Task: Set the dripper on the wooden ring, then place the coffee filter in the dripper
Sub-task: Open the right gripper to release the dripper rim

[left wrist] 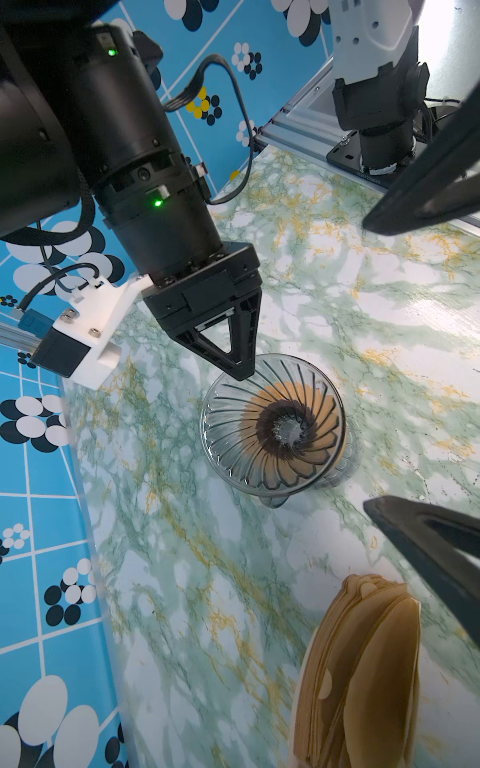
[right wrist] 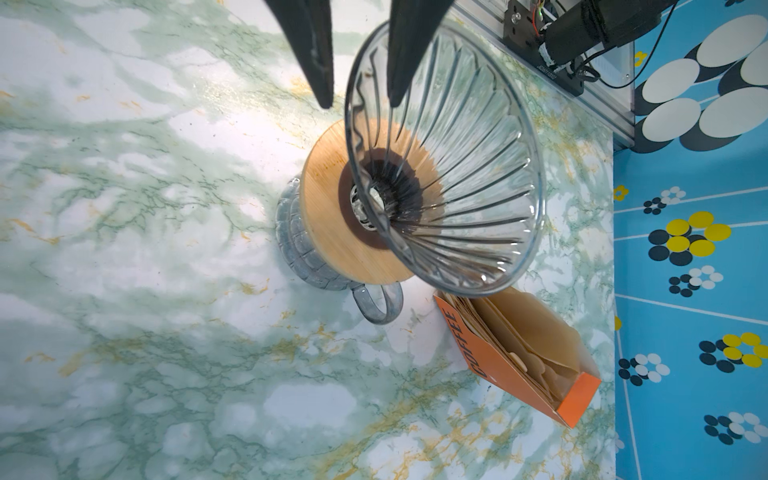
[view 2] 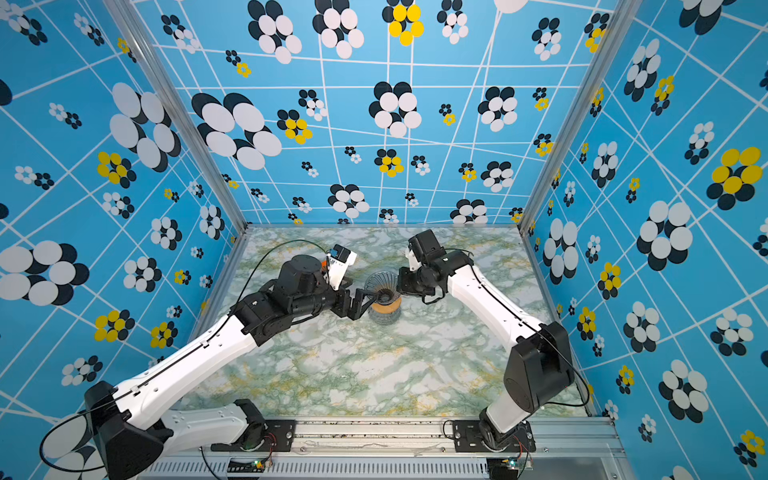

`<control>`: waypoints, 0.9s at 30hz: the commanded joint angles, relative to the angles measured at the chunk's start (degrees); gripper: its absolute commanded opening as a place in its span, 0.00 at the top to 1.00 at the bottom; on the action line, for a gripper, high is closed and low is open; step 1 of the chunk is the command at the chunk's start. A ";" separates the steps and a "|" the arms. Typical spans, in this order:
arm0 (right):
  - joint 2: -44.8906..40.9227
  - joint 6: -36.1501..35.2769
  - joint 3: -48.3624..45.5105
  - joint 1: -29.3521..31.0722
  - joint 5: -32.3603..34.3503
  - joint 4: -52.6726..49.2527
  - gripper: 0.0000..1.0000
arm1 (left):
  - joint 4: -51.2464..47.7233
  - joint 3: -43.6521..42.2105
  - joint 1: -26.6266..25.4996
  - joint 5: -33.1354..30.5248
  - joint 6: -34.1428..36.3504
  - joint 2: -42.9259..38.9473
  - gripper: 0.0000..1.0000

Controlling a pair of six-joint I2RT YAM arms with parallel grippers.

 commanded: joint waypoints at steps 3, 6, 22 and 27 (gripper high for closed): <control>-0.54 -0.74 -0.84 -0.32 1.89 -0.59 0.79 | 0.62 -0.01 0.39 0.48 -0.47 0.31 0.01; -0.47 -0.79 -0.97 -0.34 2.20 -0.59 0.80 | 0.52 0.12 0.39 0.77 -0.46 0.55 0.01; 0.34 -0.81 -0.88 -0.41 3.26 -0.68 0.83 | 0.54 0.11 0.39 0.73 -0.45 0.57 0.01; 0.43 -0.97 -0.48 -0.43 3.77 -1.02 0.83 | 0.54 0.09 0.44 0.82 -0.47 0.62 0.01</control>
